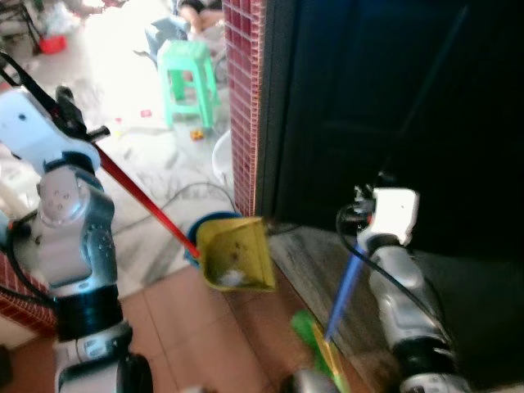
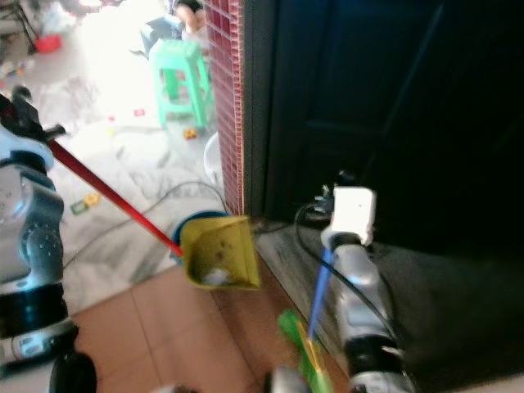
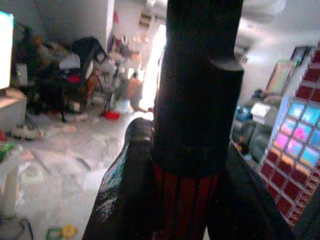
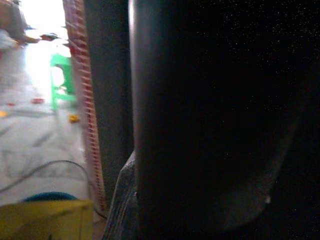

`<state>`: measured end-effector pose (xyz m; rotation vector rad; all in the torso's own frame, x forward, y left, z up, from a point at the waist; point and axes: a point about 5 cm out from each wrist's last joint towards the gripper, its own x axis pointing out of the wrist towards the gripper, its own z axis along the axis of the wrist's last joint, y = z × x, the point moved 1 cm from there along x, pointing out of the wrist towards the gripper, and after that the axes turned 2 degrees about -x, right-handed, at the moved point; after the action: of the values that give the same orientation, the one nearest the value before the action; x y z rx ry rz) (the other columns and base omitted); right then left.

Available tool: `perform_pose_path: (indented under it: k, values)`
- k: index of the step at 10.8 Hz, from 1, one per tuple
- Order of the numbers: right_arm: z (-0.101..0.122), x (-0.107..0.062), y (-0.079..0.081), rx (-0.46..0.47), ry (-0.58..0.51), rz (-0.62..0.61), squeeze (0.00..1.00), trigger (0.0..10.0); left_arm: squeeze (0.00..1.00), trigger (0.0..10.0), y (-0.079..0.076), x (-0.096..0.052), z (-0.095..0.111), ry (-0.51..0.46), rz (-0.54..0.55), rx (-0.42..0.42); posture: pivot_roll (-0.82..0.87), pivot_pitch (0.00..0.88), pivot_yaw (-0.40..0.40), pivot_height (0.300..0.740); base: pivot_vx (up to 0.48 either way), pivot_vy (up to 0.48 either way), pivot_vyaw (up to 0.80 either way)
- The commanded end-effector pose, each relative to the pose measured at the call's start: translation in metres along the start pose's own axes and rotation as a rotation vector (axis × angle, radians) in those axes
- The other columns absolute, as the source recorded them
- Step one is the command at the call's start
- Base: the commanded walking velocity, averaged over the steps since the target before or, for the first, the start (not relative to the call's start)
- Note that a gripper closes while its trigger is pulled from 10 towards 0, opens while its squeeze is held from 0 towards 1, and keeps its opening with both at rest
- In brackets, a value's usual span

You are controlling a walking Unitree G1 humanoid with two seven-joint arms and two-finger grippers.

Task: Sweep floor

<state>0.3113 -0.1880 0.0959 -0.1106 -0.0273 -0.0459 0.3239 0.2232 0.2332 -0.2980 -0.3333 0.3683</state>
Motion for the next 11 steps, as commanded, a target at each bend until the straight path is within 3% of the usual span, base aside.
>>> perform_pose_path:
  k: [1, 6, 11]
  values:
    - [0.014, 0.004, 0.007, -0.006, -0.063, 0.019, 0.00, 10.0, 0.00, 10.0, 0.000, 0.004, 0.021, -0.091, 0.001, -0.033, -0.06, 0.000, -0.007, 0.740, 0.259, 0.405, 0.00]
    - [0.014, 0.004, 0.006, -0.011, -0.061, 0.022, 0.00, 10.0, 0.00, 10.0, 0.010, 0.009, 0.030, -0.146, 0.057, 0.036, -0.07, 0.000, -0.008, 0.740, 0.259, 0.405, 0.00]
    - [0.015, 0.006, 0.008, -0.011, -0.066, 0.021, 0.00, 10.0, 0.00, 10.0, 0.001, 0.005, 0.024, -0.140, 0.045, 0.064, -0.06, 0.000, -0.008, 0.740, 0.471, 0.000, 0.00]
